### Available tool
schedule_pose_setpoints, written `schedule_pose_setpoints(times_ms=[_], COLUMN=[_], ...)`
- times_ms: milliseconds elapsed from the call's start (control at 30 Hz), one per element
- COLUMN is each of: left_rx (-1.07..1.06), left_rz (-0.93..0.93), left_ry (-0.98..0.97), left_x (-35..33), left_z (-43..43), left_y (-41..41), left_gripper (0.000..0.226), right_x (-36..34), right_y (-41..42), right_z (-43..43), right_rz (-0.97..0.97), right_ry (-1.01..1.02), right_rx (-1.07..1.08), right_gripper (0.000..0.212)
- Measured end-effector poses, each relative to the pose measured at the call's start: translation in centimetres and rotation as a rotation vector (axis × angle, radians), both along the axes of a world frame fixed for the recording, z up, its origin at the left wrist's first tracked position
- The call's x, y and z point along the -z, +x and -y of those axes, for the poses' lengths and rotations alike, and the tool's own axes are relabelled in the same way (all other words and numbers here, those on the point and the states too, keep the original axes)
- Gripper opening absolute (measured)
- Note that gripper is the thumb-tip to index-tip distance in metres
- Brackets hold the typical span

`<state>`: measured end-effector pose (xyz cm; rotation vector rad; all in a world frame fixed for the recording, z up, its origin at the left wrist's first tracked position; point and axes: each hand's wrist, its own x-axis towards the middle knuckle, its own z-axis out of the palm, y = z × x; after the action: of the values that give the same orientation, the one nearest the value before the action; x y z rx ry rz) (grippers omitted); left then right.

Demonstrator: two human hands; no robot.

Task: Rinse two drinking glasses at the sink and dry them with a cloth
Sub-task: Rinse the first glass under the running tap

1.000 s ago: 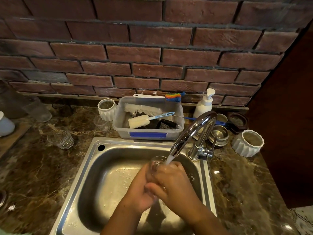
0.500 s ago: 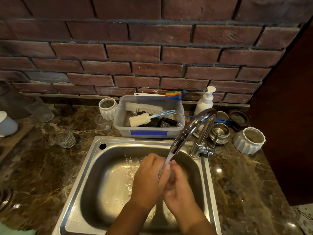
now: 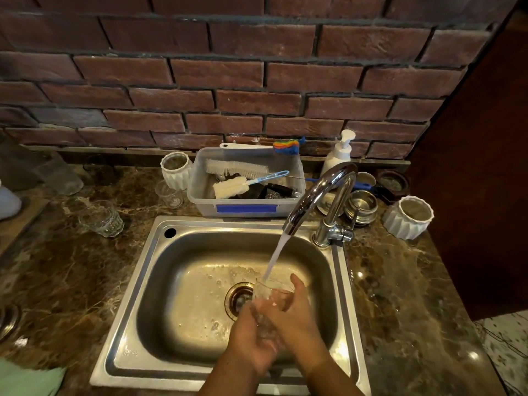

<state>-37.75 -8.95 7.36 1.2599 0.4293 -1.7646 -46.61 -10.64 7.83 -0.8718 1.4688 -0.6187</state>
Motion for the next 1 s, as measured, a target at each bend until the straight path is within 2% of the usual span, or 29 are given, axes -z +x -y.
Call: schedule_pose_setpoints(times_ms=[133,167,267,367,467,567,633,700,833,900,1000], left_rx=[0.195,0.258,0.410,0.504,0.553,0.626,0.766,0.982,1.428,1.549,1.646], left_rz=[-0.002,0.007,0.032,0.034,0.124,0.392,0.613,0.876,1.315,1.409,1.474], left_ry=[0.016,-0.002,-0.049,-0.097,-0.131,-0.242,-0.335,-0.451,-0.623,-0.559,-0.482], left_x=[-0.6,-0.8,-1.3,-1.4,-0.6,1.1,2.5,4.1,7.1,8.4,9.7], left_z=[-1.6,-1.9,-2.3,-2.2,-1.9,-1.5,-1.4,-1.7,-3.7,-4.4,-5.1], left_y=[-1.0,-1.1,-1.5,-1.7,-2.0,-2.0,-1.7,-1.3,0.1,0.7,1.6], left_gripper=[0.061,0.064,0.064,0.057,0.037,0.013,0.010,0.019,0.066,0.080,0.083], right_x=[0.2,0.2,-0.3,0.0,0.8,1.2,1.2,1.2,2.0,2.7,3.7], right_y=[-4.1,-5.0,-6.9,-8.3,-9.6,-11.3,-12.5,-13.9,-17.1,-18.7,-20.6], right_z=[1.6,2.3,4.1,4.8,4.5,4.3,4.5,4.9,6.3,7.2,8.1], right_rz=[0.058,0.099,0.154,0.189,0.165,0.077,-0.009,-0.133,-0.262,-0.287,-0.285], right_ry=[0.195,0.278,0.471,0.509,0.284,0.062,-0.072,-0.195,-0.373,-0.369,-0.337], right_rx=[-0.129,-0.175,-0.347,-0.361,-0.302,-0.292,-0.329,-0.319,-0.138,-0.033,0.088], right_gripper=[0.102,0.098,0.068,0.058,0.059,0.065,0.075,0.078,0.082,0.081,0.082])
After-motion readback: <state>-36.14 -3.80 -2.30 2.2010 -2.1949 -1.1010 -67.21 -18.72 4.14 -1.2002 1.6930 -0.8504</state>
